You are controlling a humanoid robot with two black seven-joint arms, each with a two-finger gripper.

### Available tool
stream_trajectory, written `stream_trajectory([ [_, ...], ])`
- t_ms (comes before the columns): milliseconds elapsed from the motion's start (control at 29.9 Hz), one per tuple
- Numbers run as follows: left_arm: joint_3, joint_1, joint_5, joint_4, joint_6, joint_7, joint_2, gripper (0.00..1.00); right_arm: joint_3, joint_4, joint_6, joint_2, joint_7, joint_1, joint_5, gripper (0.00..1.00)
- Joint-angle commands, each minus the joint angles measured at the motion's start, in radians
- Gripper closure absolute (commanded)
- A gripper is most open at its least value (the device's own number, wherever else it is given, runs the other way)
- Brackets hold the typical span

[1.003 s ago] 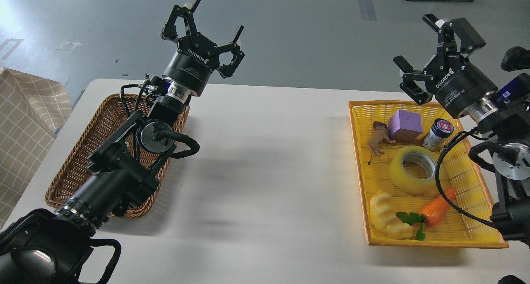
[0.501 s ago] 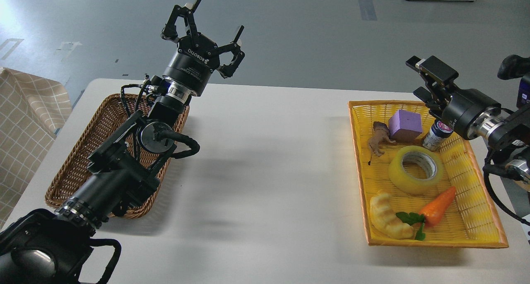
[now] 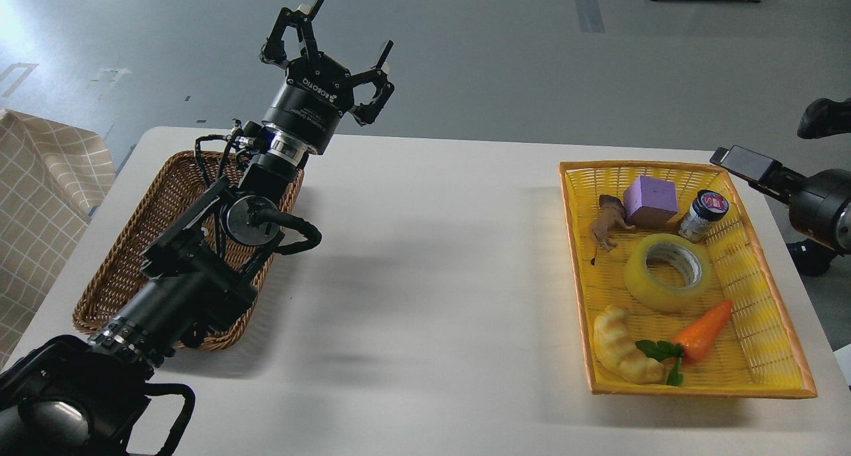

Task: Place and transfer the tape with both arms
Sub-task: 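Move the right gripper down and sideways toward the yellow tape roll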

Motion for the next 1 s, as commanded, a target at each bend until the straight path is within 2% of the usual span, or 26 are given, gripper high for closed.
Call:
stream_trajectory([
  [0, -0.002, 0.000, 0.000, 0.000, 0.000, 0.000, 0.000, 0.02, -0.032, -0.004, 0.000, -0.061, 0.011, 0.003, -0.024, 0.01],
  [100, -0.002, 0.000, 0.000, 0.000, 0.000, 0.000, 0.001, 0.02, -0.068, -0.006, 0.000, -0.068, 0.020, 0.007, -0.069, 0.02],
  [134, -0.002, 0.000, 0.000, 0.000, 0.000, 0.000, 0.001, 0.02, -0.080, -0.007, 0.000, -0.068, 0.038, 0.007, -0.099, 0.02],
  [201, -0.002, 0.000, 0.000, 0.000, 0.000, -0.002, 0.003, 0.02, -0.107, -0.015, 0.000, -0.068, 0.089, 0.006, -0.162, 0.02],
  [234, -0.002, 0.000, 0.000, 0.000, 0.000, 0.000, 0.003, 0.02, -0.130, -0.026, 0.000, -0.068, 0.131, 0.007, -0.222, 0.02],
  [368, -0.003, 0.002, -0.003, 0.000, 0.000, 0.000, 0.003, 0.02, -0.198, -0.081, 0.000, -0.058, 0.233, 0.049, -0.371, 0.02],
  [635, -0.003, 0.002, -0.003, 0.000, 0.000, -0.002, 0.003, 0.02, -0.405, -0.200, 0.000, -0.039, 0.239, 0.208, -0.386, 0.07],
  [735, -0.003, 0.003, -0.003, 0.000, 0.000, -0.002, 0.001, 0.02, -0.433, -0.202, 0.000, -0.035, 0.239, 0.227, -0.386, 0.10],
  [969, -0.003, 0.003, -0.003, 0.000, 0.000, -0.002, 0.003, 0.02, -0.442, -0.194, 0.000, -0.035, 0.239, 0.218, -0.382, 0.10],
])
